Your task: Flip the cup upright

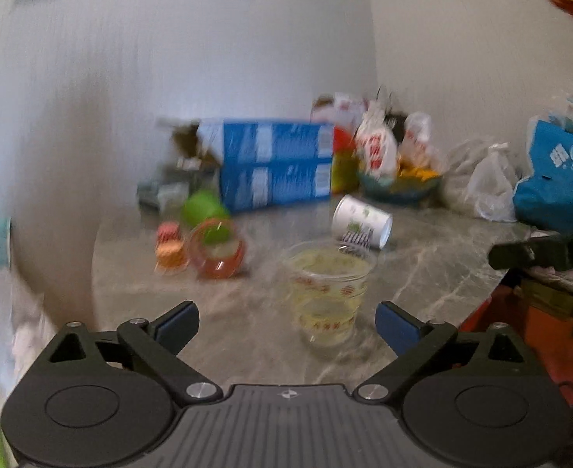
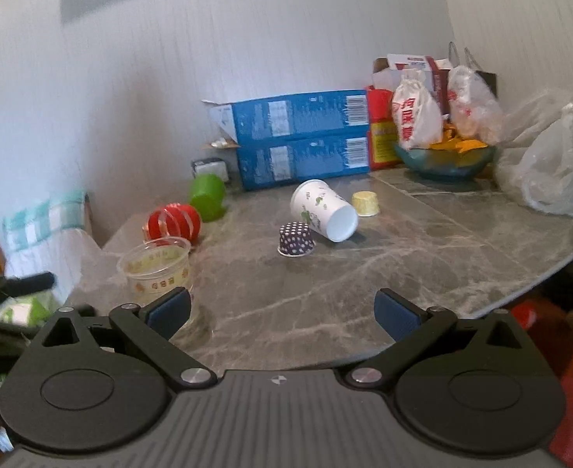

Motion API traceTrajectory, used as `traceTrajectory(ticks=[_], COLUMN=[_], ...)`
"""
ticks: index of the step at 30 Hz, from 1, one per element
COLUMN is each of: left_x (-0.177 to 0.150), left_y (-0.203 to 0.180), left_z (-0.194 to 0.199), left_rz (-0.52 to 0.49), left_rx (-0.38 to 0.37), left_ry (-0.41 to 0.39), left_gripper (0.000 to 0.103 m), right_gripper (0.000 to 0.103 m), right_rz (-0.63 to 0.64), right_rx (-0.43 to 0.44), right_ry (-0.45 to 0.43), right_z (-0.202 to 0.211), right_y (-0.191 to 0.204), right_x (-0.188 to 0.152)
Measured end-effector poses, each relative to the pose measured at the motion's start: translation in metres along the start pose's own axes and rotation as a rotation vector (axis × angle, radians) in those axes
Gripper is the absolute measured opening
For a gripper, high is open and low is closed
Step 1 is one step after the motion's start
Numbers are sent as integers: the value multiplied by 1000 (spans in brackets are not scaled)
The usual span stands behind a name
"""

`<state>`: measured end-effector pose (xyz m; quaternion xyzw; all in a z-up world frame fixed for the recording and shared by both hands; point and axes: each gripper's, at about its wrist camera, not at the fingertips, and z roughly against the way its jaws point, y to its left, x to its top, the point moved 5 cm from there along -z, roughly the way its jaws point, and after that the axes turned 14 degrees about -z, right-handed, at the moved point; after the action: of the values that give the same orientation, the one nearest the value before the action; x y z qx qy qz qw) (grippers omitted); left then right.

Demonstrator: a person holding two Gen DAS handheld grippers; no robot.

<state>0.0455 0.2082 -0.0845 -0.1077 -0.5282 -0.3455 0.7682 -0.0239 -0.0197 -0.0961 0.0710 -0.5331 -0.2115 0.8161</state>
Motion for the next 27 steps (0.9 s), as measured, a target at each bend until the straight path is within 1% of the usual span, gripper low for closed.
traceTrajectory(ticks=[2,3,7,9,12,14,16,20,27], left_x=[11,15,36,42,45,44,43,42,40], left_y=[12,15,13,9,5,1,-1,0,3], left_z=[14,22,53,61,62,63,63,65,64], left_rz=[21,21,17,21,34,35,32,58,73], left_rx=[-14,-19,-72,-93,-115,-134,-133,-137,-134], left_ry=[56,65,60,60,88,96,109,119,149], left_gripper=[99,99,99,99,99,99,99,99,99], right_gripper=[101,101,101,101,101,101,101,101,101], right_rz=[23,34,44,45,38,42,45,49,59], right_rx=[-2,12,56,54,47,44,46,44,52], right_ry=[6,8,43,57,33,34,40,54,39], right_z=[13,20,46,55,63,63,62,60,69], right_y=[13,20,40,46,51,52,53,56,61], right_x=[3,6,16,20,25,25,23,21,22])
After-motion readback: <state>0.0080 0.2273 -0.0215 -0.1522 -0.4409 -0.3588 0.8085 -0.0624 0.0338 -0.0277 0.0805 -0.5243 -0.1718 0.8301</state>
